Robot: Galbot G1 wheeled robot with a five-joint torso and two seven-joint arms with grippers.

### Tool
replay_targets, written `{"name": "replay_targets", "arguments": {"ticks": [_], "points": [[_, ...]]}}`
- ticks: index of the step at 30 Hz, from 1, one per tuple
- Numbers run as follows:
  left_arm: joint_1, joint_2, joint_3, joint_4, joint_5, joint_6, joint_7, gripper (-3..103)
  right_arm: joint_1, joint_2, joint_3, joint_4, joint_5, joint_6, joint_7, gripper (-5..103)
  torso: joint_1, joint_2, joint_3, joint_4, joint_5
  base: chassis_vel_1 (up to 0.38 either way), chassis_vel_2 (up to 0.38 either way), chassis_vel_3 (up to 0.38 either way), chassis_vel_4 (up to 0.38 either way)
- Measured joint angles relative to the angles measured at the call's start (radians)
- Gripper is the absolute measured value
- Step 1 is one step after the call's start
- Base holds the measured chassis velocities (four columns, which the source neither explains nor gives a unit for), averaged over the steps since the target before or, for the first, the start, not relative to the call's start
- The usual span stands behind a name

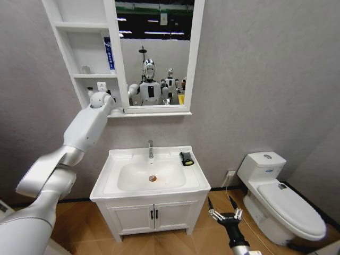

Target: Move facial cleanser and shampoo from washbasin to cabinet, then wipe washbasin with towel.

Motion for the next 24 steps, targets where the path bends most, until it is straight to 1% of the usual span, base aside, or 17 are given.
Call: {"name": "replay_targets", "arguments": {"ticks": [5, 6, 8, 9, 11, 13, 15, 16, 19, 20, 22, 23, 24], "points": [[0.003, -0.003, 0.001, -0.001, -0.002, 0.001, 0.000, 43, 0.001, 0.000, 0.000, -0.005, 0.001, 0.000, 0.000, 100, 0.000, 0.000, 0.000, 0.0000, 0.0000, 0.000, 0.000, 0.000, 0.000], [0.003, -0.003, 0.001, -0.003, -0.005, 0.002, 0.000, 40, 0.001, 0.000, 0.001, -0.006, 0.001, 0.001, 0.000, 100, 0.000, 0.000, 0.000, 0.0000, 0.0000, 0.000, 0.000, 0.000, 0.000], [0.004, -0.001, 0.002, -0.008, -0.013, 0.002, 0.001, 48, 0.001, 0.000, -0.001, -0.007, 0.001, 0.001, 0.000, 100, 0.000, 0.000, 0.000, -0.0001, 0.0000, 0.000, 0.000, 0.000, 0.000], [0.004, -0.001, 0.002, -0.008, -0.013, 0.002, 0.001, 48, 0.001, 0.000, -0.001, -0.007, 0.001, 0.001, 0.000, 100, 0.000, 0.000, 0.000, -0.0001, 0.0000, 0.000, 0.000, 0.000, 0.000], [0.007, 0.004, 0.000, -0.019, -0.019, 0.002, 0.003, 59, 0.002, 0.000, -0.004, -0.007, 0.001, 0.001, 0.000, 100, 0.000, 0.000, 0.000, 0.0000, 0.0000, 0.000, 0.000, 0.000, 0.000], [0.010, 0.009, 0.000, -0.030, -0.024, 0.002, 0.003, 59, 0.002, 0.000, -0.005, -0.007, 0.001, 0.001, 0.000, 100, 0.000, 0.000, 0.000, -0.0001, 0.0000, 0.000, 0.000, 0.000, 0.000], [0.021, 0.024, 0.005, -0.059, -0.036, 0.004, 0.003, 70, 0.003, -0.001, -0.006, -0.005, 0.000, 0.000, 0.000, 100, 0.000, 0.000, 0.000, -0.0001, 0.0000, 0.000, 0.000, 0.000, 0.000], [0.021, 0.024, 0.005, -0.059, -0.036, 0.004, 0.003, 70, 0.003, -0.001, -0.006, -0.005, 0.000, 0.000, 0.000, 100, 0.000, 0.000, 0.000, -0.0001, 0.0000, 0.000, 0.000, 0.000, 0.000], [0.065, 0.075, 0.004, -0.155, -0.072, 0.009, -0.016, 86, 0.001, -0.004, -0.004, 0.001, 0.000, -0.005, 0.013, 100, 0.000, 0.000, 0.000, -0.0003, 0.0001, 0.000, 0.000, 0.000, 0.000], [0.065, 0.075, 0.004, -0.155, -0.072, 0.009, -0.016, 86, 0.001, -0.004, -0.004, 0.001, 0.000, -0.005, 0.013, 100, 0.000, 0.000, 0.000, -0.0003, 0.0001, 0.000, 0.000, 0.000, 0.000], [0.132, 0.145, -0.012, -0.293, -0.084, -0.011, -0.044, 96, 0.001, -0.001, 0.000, 0.007, 0.004, -0.027, 0.063, 100, 0.000, 0.000, 0.000, -0.0004, -0.0003, 0.000, 0.000, 0.000, 0.000], [0.132, 0.145, -0.012, -0.293, -0.084, -0.011, -0.044, 96, 0.001, -0.001, 0.000, 0.007, 0.004, -0.027, 0.063, 100, 0.000, 0.000, 0.000, -0.0004, -0.0003, 0.000, 0.000, 0.000, 0.000], [0.169, 0.187, -0.020, -0.370, -0.086, -0.023, -0.043, 98, 0.003, 0.000, 0.001, 0.007, 0.016, -0.037, 0.086, 100, 0.000, 0.000, 0.000, -0.0005, -0.0004, 0.000, 0.000, 0.000, 0.000]]}}
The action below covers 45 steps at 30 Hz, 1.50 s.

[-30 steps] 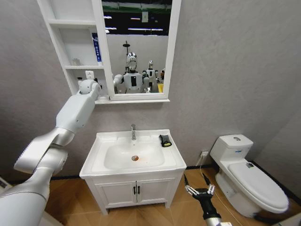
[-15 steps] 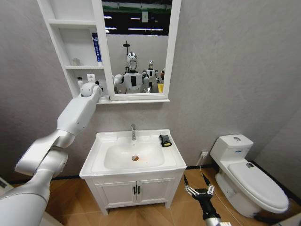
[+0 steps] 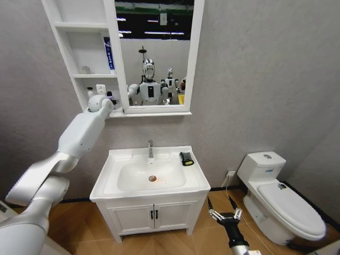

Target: Move facial cleanser and shampoo from washbasin to cabinet, then wipe washbasin with towel.

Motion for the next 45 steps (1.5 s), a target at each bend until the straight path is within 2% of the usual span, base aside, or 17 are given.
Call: {"name": "replay_targets", "arguments": {"ticks": [4, 6, 8, 9, 11, 16, 19, 20, 22, 23, 25, 26, 28, 29, 32, 39, 45], "points": [[0.209, 0.213, -0.057, -0.296, 0.011, -0.051, 0.052, 100, 0.009, -0.010, 0.007, -0.012, 0.022, -0.012, 0.036, 100, 0.000, 0.000, 0.000, 0.0007, -0.0010, 0.000, 0.000, 0.000, 0.000], [0.258, 0.253, -0.077, -0.348, 0.021, -0.068, 0.068, 100, 0.011, -0.013, 0.006, -0.012, 0.024, -0.014, 0.036, 100, 0.000, 0.000, 0.000, 0.0010, -0.0003, 0.000, 0.000, 0.000, 0.000], [0.454, 0.359, -0.179, -0.506, 0.105, -0.167, 0.154, 100, 0.016, -0.013, 0.003, -0.005, 0.026, -0.026, 0.034, 100, -0.001, 0.000, 0.000, 0.0011, -0.0001, 0.000, 0.000, 0.000, 0.000], [0.454, 0.359, -0.179, -0.506, 0.105, -0.167, 0.154, 100, 0.016, -0.013, 0.003, -0.005, 0.026, -0.026, 0.034, 100, -0.001, 0.000, 0.000, 0.0011, -0.0001, 0.000, 0.000, 0.000, 0.000], [0.637, 0.418, -0.302, -0.620, 0.128, -0.198, 0.185, 100, 0.013, -0.005, 0.001, 0.000, 0.014, -0.028, 0.032, 100, -0.001, 0.000, 0.000, 0.0010, 0.0006, 0.000, 0.000, 0.000, 0.000], [0.884, 0.432, -0.463, -0.736, 0.156, -0.208, 0.197, 100, -0.024, 0.026, 0.010, 0.017, -0.025, -0.020, 0.034, 100, -0.001, 0.000, 0.000, -0.0004, 0.0004, 0.000, 0.000, 0.000, 0.000], [1.182, 0.368, -0.700, -0.862, 0.173, -0.206, 0.176, 100, -0.027, 0.031, 0.007, 0.035, -0.036, -0.040, 0.046, 100, 0.000, 0.000, 0.000, -0.0002, 0.0001, 0.000, 0.000, 0.000, 0.000], [1.182, 0.368, -0.700, -0.862, 0.173, -0.206, 0.176, 100, -0.027, 0.031, 0.007, 0.035, -0.036, -0.040, 0.046, 100, 0.000, 0.000, 0.000, -0.0002, 0.0001, 0.000, 0.000, 0.000, 0.000], [1.420, 0.296, -0.852, -0.952, 0.195, -0.199, 0.169, 100, -0.020, 0.025, 0.006, 0.036, -0.037, -0.043, 0.050, 100, 0.000, 0.000, 0.000, 0.0008, 0.0004, 0.000, 0.000, 0.000, 0.000], [1.420, 0.296, -0.852, -0.952, 0.195, -0.199, 0.169, 100, -0.020, 0.025, 0.006, 0.036, -0.037, -0.043, 0.050, 100, 0.000, 0.000, 0.000, 0.0008, 0.0004, 0.000, 0.000, 0.000, 0.000], [1.647, 0.164, -0.968, -1.032, 0.268, -0.212, 0.172, 100, -0.015, 0.014, 0.007, 0.036, -0.035, -0.051, 0.059, 100, -0.001, 0.000, 0.000, 0.0009, 0.0006, 0.000, 0.000, 0.000, 0.000], [1.647, 0.164, -0.968, -1.032, 0.268, -0.212, 0.172, 100, -0.015, 0.014, 0.007, 0.036, -0.035, -0.051, 0.059, 100, -0.001, 0.000, 0.000, 0.0009, 0.0006, 0.000, 0.000, 0.000, 0.000], [1.787, 0.001, -0.996, -1.088, 0.322, -0.220, 0.174, 100, -0.009, 0.006, 0.006, 0.038, -0.036, -0.073, 0.074, 100, -0.001, 0.000, 0.000, 0.0008, 0.0003, 0.000, 0.000, 0.000, 0.000], [1.787, 0.001, -0.996, -1.088, 0.322, -0.220, 0.174, 100, -0.009, 0.006, 0.006, 0.038, -0.036, -0.073, 0.074, 100, -0.001, 0.000, 0.000, 0.0008, 0.0003, 0.000, 0.000, 0.000, 0.000], [1.887, -0.151, -0.951, -1.121, 0.426, -0.260, 0.199, 100, -0.007, -0.003, -0.001, 0.050, -0.039, -0.115, 0.099, 100, 0.000, 0.000, 0.000, 0.0006, 0.0008, 0.000, 0.000, 0.000, 0.000], [1.926, -0.305, -0.862, -1.149, 0.510, -0.280, 0.224, 100, -0.019, -0.017, 0.001, 0.076, -0.047, -0.176, 0.130, 100, 0.000, 0.000, 0.000, 0.0002, 0.0005, 0.000, 0.000, 0.000, 0.000], [1.922, -0.316, -0.888, -1.149, 0.576, -0.316, 0.265, 100, -0.032, -0.019, -0.009, 0.091, -0.038, -0.180, 0.126, 100, 0.000, 0.000, 0.000, 0.0003, 0.0005, 0.000, 0.000, 0.000, 0.000]]}}
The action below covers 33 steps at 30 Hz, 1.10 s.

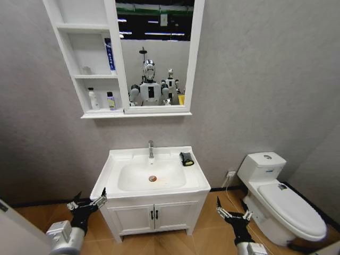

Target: Move facial cleanser and shampoo from washbasin to cabinet, then wipe washbasin with towel.

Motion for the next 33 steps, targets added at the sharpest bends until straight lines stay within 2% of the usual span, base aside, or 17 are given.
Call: {"name": "replay_targets", "arguments": {"ticks": [3, 11, 20, 25, 33], "points": [[-0.007, 0.019, -0.012, 0.000, 0.006, -0.013, 0.021, 100, -0.002, 0.001, -0.007, 0.001, 0.007, 0.022, -0.021, 100, 0.000, 0.000, 0.000, 0.0000, -0.0001, 0.000, 0.000, 0.000, 0.000], [-0.013, 0.033, -0.015, 0.004, 0.010, -0.015, 0.027, 100, -0.007, 0.005, -0.016, -0.004, 0.012, 0.060, -0.034, 100, 0.000, 0.000, 0.000, 0.0001, -0.0002, 0.000, 0.000, 0.000, 0.000], [-0.015, 0.035, -0.013, 0.006, 0.008, -0.013, 0.027, 100, 0.015, -0.005, -0.006, 0.004, 0.039, 0.062, -0.035, 100, 0.000, 0.000, 0.000, 0.0002, -0.0002, 0.000, 0.000, 0.000, 0.000], [-0.016, 0.036, -0.013, 0.006, 0.006, -0.012, 0.027, 100, 0.013, -0.006, -0.002, 0.012, 0.081, 0.026, -0.031, 100, 0.000, 0.000, 0.000, 0.0002, -0.0002, 0.000, 0.000, 0.000, 0.000], [-0.016, 0.036, -0.012, 0.007, 0.005, -0.012, 0.026, 100, 0.008, 0.003, -0.010, -0.005, 0.075, 0.036, -0.040, 100, 0.000, 0.000, 0.000, 0.0001, -0.0001, -0.027, 0.014, 0.009, -0.022]]}}
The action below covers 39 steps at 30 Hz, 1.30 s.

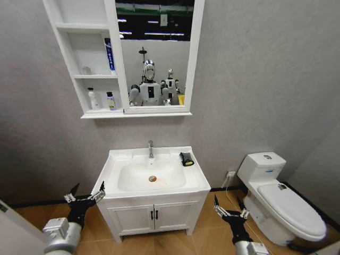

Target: Move facial cleanser and shampoo from washbasin to cabinet, then wipe washbasin with towel.

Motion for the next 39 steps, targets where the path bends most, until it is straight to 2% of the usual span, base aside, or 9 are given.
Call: {"name": "replay_targets", "arguments": {"ticks": [15, 18, 19, 20, 23, 24, 26, 31, 39], "points": [[0.000, 0.001, 0.001, 0.001, -0.001, 0.001, -0.001, 100, 0.011, -0.009, 0.000, -0.003, -0.004, -0.001, -0.014, 100, 0.000, 0.000, 0.000, -0.0001, 0.0000, -0.189, 0.192, 0.200, -0.201], [0.000, 0.001, 0.001, 0.001, -0.001, 0.001, -0.001, 100, 0.020, -0.020, 0.004, 0.025, 0.037, -0.081, -0.020, 100, 0.001, 0.000, 0.000, 0.0001, -0.0001, -0.256, 0.273, 0.204, -0.237], [0.000, 0.001, 0.001, 0.001, -0.001, 0.001, -0.002, 100, 0.038, -0.034, 0.002, 0.044, 0.086, -0.162, 0.003, 100, 0.002, -0.001, 0.000, -0.0001, -0.0005, -0.213, 0.220, 0.137, -0.159], [0.000, 0.001, 0.001, 0.001, -0.001, 0.001, -0.002, 100, 0.038, -0.034, 0.002, 0.044, 0.086, -0.162, 0.003, 100, 0.002, -0.001, 0.000, -0.0001, -0.0005, -0.213, 0.220, 0.137, -0.159], [0.000, 0.001, 0.001, 0.001, -0.001, 0.001, -0.002, 100, 0.145, -0.112, 0.005, 0.068, 0.240, -0.347, 0.046, 100, 0.002, -0.001, 0.001, -0.0002, 0.0003, -0.123, 0.073, 0.074, -0.072], [0.000, 0.001, 0.001, 0.001, -0.001, 0.001, -0.002, 100, 0.145, -0.112, 0.005, 0.068, 0.240, -0.347, 0.046, 100, 0.002, -0.001, 0.001, -0.0002, 0.0003, -0.084, 0.044, 0.042, -0.031], [0.000, 0.001, 0.001, 0.001, -0.001, 0.002, -0.002, 100, 0.207, -0.198, 0.011, 0.075, 0.333, -0.421, 0.061, 100, 0.001, -0.001, 0.000, -0.0002, 0.0000, 0.000, 0.000, 0.000, 0.000], [0.000, 0.001, 0.001, 0.001, -0.001, 0.002, -0.002, 100, 0.325, -0.349, -0.001, 0.026, 0.446, -0.484, 0.038, 100, -0.001, 0.000, 0.000, 0.0001, 0.0001, 0.072, -0.026, -0.045, 0.028], [0.000, 0.001, 0.001, 0.001, -0.001, 0.002, -0.002, 100, 0.528, -0.445, -0.063, -0.142, 0.598, -0.554, 0.002, 100, 0.000, 0.000, 0.000, 0.0000, 0.0002, 0.008, -0.012, -0.013, 0.004]]}}
